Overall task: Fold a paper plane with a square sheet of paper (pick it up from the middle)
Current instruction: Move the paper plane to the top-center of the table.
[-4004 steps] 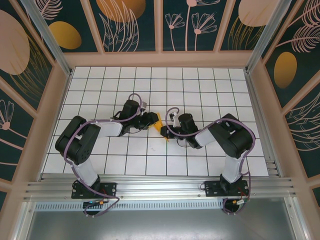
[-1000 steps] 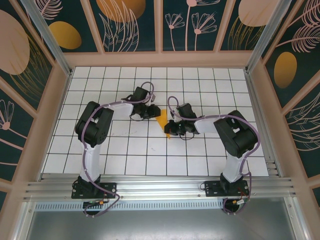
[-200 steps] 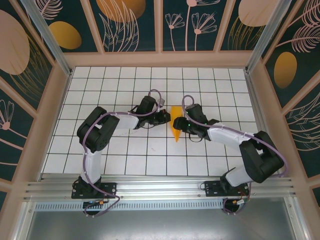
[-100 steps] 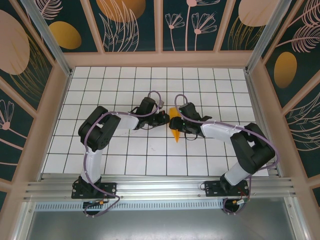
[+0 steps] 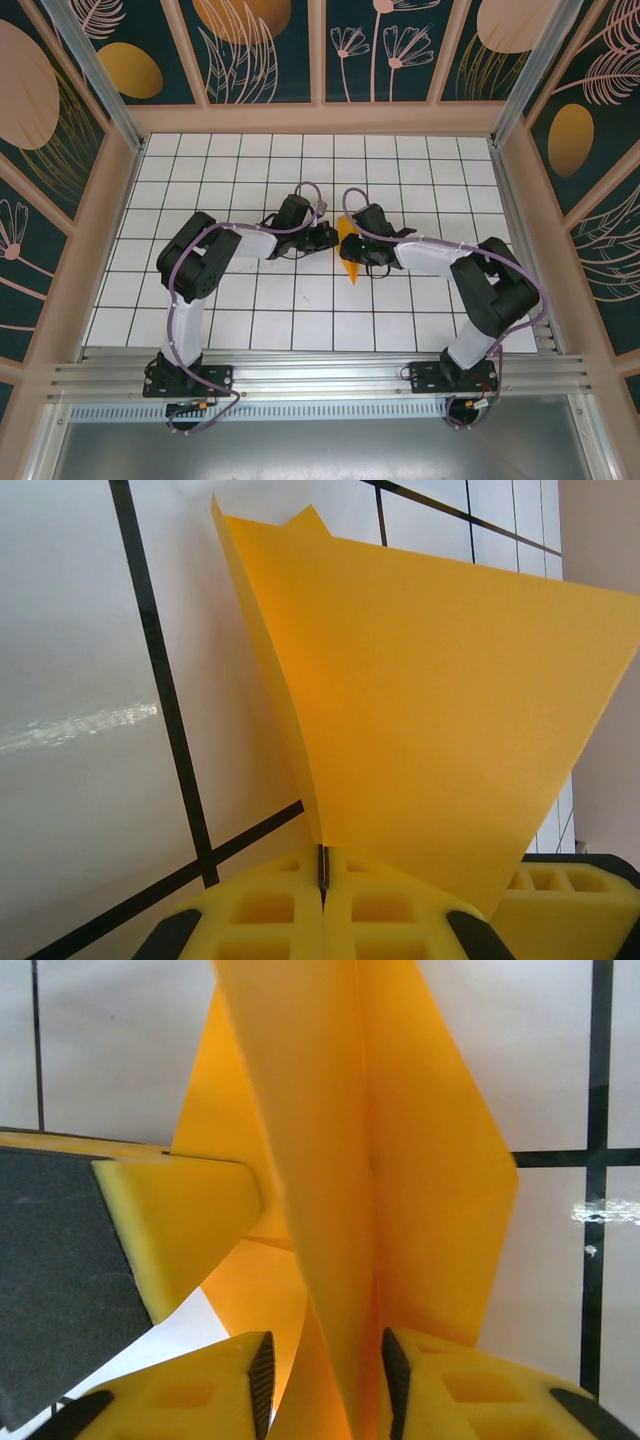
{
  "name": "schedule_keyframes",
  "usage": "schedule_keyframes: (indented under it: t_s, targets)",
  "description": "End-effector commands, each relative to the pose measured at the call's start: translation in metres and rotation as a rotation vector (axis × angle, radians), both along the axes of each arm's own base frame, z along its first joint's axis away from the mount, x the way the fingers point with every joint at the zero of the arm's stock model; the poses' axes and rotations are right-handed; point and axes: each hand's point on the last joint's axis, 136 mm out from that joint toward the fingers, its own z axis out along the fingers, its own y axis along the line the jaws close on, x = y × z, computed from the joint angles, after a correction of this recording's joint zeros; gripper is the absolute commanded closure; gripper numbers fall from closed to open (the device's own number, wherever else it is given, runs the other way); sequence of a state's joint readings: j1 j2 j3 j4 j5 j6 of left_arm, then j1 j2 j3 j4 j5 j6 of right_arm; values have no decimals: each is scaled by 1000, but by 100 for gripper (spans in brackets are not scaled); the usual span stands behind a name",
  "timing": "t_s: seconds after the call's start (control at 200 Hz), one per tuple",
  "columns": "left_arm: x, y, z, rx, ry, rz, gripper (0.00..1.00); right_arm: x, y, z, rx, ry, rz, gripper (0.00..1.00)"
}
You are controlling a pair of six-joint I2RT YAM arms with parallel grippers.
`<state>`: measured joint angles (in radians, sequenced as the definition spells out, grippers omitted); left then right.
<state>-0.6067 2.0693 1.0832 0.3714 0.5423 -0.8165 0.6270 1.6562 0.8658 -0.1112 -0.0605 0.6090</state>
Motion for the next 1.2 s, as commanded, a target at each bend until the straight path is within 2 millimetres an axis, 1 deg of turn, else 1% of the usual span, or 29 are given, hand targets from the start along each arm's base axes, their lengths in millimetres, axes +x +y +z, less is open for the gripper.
schedule_keyframes:
  t_s: [0.0, 0.08, 0.11, 0.155, 0.24, 0.305, 0.435, 0.495, 0.54, 0.555, 0.61, 0.726, 0.791, 0.801, 0.816, 0.966, 1.121, 1.196]
  targets:
    - [0, 6, -8, 12, 6, 3, 100, 2, -3, -2, -61, 0, -10, 72]
    - [1, 9, -8, 19, 3, 12, 100, 3, -7, -5, -98, 3, -27, 82]
    - [2, 9, -5, 19, -3, 14, 100, 3, -7, -5, -107, 3, -30, 83]
    - [3, 11, -3, 22, -8, 20, 97, 4, -9, -6, -121, 3, -38, 85]
    - [7, 17, 6, 25, -20, 40, 89, 5, -9, -6, -139, 3, -41, 90]
    - [12, 25, 14, 28, -32, 69, 81, 4, -8, -6, -156, 0, -35, 93]
    - [23, 56, 29, 56, -53, 165, 70, 7, -7, -3, -213, -17, -40, 94]
    - [28, 75, 35, 85, -60, 224, 67, 8, -5, -3, -243, -24, -42, 94]
    - [35, 89, 42, 105, -75, 274, 65, 9, -5, -5, -261, -22, -46, 93]
    - [30, 97, 35, 128, -60, 289, 64, 9, -4, -6, -267, -22, -46, 92]
    - [32, 115, 37, 174, -68, 342, 63, 9, -2, -9, -284, -19, -43, 91]
    - [33, 138, 43, 236, -92, 406, 58, 10, 4, -14, -299, -1, -30, 87]
    - [32, 144, 38, 261, -87, 417, 56, 11, 7, -14, -300, 0, -24, 84]
    - [33, 144, 47, 252, -101, 422, 56, 11, 7, -14, -301, 0, -23, 84]
    - [33, 145, 50, 248, -108, 425, 55, 11, 8, -14, -300, -1, -22, 83]
    - [33, 149, 51, 259, -109, 440, 53, 11, 12, -16, -308, 2, -15, 80]
    - [33, 152, 53, 268, -112, 457, 50, 11, 14, -21, -313, 10, -13, 82]
    - [33, 156, 54, 283, -117, 471, 46, 10, 14, -24, -320, 17, -11, 85]
